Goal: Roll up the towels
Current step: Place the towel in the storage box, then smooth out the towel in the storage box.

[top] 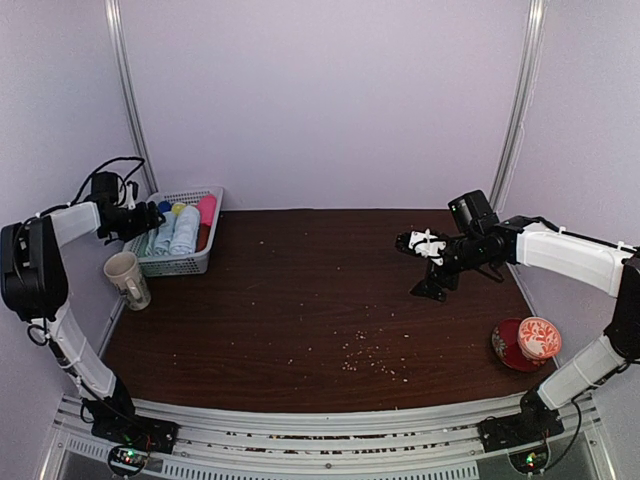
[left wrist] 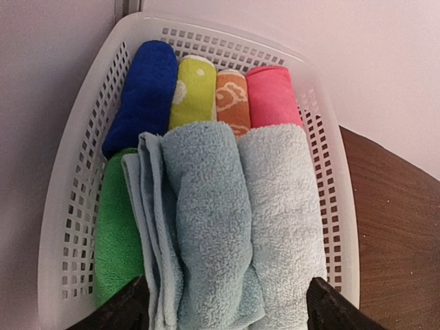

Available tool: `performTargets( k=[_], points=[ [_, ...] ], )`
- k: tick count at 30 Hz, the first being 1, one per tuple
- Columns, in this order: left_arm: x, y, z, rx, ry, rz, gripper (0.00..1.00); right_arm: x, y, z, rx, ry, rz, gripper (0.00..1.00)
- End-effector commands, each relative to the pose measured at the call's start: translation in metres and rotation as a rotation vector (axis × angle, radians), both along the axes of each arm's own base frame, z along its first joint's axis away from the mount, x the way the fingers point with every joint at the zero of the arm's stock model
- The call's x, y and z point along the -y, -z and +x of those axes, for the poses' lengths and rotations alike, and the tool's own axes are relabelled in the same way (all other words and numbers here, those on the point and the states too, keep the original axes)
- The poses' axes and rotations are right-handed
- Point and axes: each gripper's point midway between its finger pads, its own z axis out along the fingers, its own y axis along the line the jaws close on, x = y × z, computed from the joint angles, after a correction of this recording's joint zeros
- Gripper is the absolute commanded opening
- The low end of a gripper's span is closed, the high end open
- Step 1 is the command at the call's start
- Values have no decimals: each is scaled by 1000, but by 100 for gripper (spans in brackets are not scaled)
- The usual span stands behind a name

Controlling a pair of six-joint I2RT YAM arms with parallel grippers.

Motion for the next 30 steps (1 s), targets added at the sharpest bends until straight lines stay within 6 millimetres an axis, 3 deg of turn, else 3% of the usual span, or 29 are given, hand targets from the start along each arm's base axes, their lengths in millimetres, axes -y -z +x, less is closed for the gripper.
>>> performTargets(
  k=[1, 6, 9, 14, 20, 30],
  points=[
    [-3, -29, 8, 80, -4, 33, 77, 0, -6, -4, 8, -7, 15, 100],
    [25, -18, 24, 48, 93, 65, 55, 0, -4, -4, 5, -7, 12, 100],
    [34, -5, 33, 5, 108, 121, 54, 0, -2, -4, 0, -5, 8, 100],
    [28, 13, 41, -56, 72, 174, 59, 0, -2, -4, -1, -6, 8, 100],
    [12, 28, 39, -96, 11, 235, 59, 0, -1, -4, -4, -7, 6, 100],
    [3, 44, 34, -134, -24, 271, 57, 0, 0, -5, -8, -14, 6, 100]
  ],
)
